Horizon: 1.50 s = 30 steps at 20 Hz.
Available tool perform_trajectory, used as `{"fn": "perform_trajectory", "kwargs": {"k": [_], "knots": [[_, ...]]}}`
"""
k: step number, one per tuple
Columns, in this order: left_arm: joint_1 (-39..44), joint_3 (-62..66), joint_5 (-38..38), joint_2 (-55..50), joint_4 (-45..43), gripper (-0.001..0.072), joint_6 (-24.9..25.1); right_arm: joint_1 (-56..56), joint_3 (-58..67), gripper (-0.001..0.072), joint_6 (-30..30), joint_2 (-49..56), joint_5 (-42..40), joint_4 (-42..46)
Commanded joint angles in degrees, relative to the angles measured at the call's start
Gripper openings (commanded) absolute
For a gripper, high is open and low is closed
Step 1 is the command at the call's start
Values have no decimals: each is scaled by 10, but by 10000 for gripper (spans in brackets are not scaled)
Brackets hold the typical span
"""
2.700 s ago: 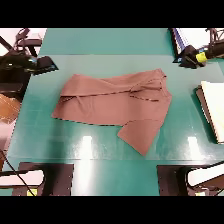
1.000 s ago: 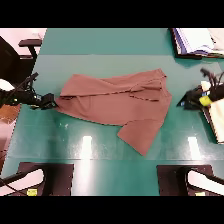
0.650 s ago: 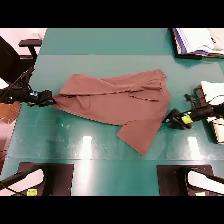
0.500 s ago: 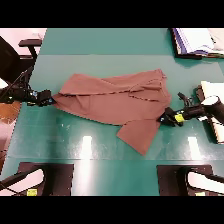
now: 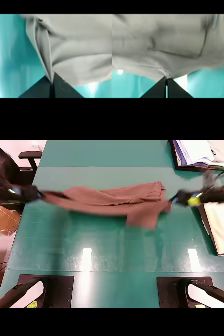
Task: Fold the shirts.
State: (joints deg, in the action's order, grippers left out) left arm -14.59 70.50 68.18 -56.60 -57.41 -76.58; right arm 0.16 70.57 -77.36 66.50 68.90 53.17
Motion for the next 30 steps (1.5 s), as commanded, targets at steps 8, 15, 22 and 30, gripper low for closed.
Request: {"fn": "perform_trajectory", "kwargs": {"k": [8,15,22,30], "knots": [[0,535,-32,116,8,23,-63,131,532,10,-35,-125,107,82],[0,423,2,106,0,23,-90,174,468,9,-45,-131,121,79],[1,175,68,-28,25,23,-80,-8,410,8,-89,102,250,172],[91,120,-89,-289,-37,23,-59,-1,361,9,-84,340,141,162]]}}
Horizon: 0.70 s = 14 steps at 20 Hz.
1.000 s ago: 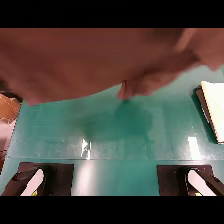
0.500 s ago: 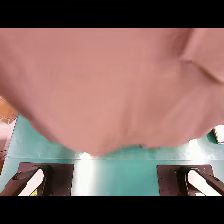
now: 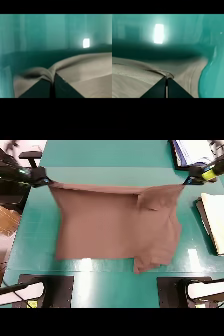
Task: Fold the shirts.
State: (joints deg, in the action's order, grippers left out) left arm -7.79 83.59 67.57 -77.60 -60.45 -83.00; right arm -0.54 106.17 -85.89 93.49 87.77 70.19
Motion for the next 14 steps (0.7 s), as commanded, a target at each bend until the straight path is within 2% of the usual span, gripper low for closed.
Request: {"fn": "perform_trajectory", "kwargs": {"k": [1,4,6,9,11,14], "knots": [[24,1,-107,-101,-2,23,5,12,31,9,1,93,-57,-20],[24,36,-123,-127,-2,24,6,24,112,9,3,130,-69,-35],[24,57,-95,-127,-6,24,6,26,113,9,10,119,-78,-32],[24,54,-9,-123,-64,23,10,20,15,9,26,59,-68,36],[24,18,-1,-123,-82,24,10,8,-79,9,31,17,-87,64],[24,-50,-27,-124,-68,25,25,-9,-198,10,30,-21,-131,60]]}}
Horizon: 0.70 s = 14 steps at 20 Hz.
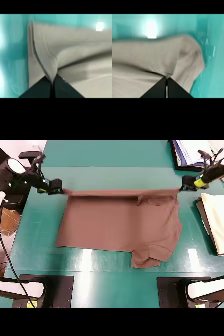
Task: Fold the shirts.
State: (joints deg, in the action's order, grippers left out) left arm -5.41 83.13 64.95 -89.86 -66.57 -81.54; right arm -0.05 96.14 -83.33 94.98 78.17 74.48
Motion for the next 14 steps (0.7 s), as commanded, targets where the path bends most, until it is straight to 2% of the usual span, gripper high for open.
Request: {"fn": "perform_trajectory", "kwargs": {"k": [1,4,5,6,7,8,12,14], "knots": [[0,-65,-6,-1,-5,24,10,-19,-122,11,5,-41,-40,17],[0,-98,-8,-1,-5,26,9,-35,-177,13,4,-52,-59,16],[0,-99,-1,-1,-5,55,4,-37,-187,14,4,-58,-65,16],[0,-99,1,1,-4,368,4,-37,-189,24,2,-63,-66,15],[0,-97,8,6,-5,531,3,-37,-186,197,2,-68,-62,16],[-2,-93,23,14,-7,488,4,-33,-178,355,2,-77,-56,16],[-34,-127,81,122,-74,489,5,-7,-200,357,3,-163,-1,8],[-56,-210,81,196,-82,490,5,11,-251,384,4,-226,9,-47]]}}
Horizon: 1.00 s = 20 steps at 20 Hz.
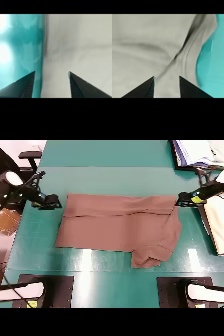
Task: Fold the shirts.
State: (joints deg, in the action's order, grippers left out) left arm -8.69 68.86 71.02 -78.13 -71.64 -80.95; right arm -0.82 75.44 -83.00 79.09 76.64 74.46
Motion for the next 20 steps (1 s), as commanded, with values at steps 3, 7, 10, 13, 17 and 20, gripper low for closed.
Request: {"fn": "perform_trajectory", "kwargs": {"k": [3,7,10,13,17,20], "knots": [[-43,-196,19,143,-29,490,0,36,-110,393,23,-134,15,-127],[-43,-300,1,157,-11,490,0,36,-153,393,24,-183,5,-139],[-43,-332,-31,157,33,490,9,36,-153,393,24,-199,2,-141],[-28,-340,-49,155,65,489,19,36,-153,393,24,-203,5,-141],[1,-342,-46,155,63,453,18,36,-153,393,24,-203,7,-144],[1,-322,-26,156,62,24,19,51,-153,392,24,-203,36,-137]]}}
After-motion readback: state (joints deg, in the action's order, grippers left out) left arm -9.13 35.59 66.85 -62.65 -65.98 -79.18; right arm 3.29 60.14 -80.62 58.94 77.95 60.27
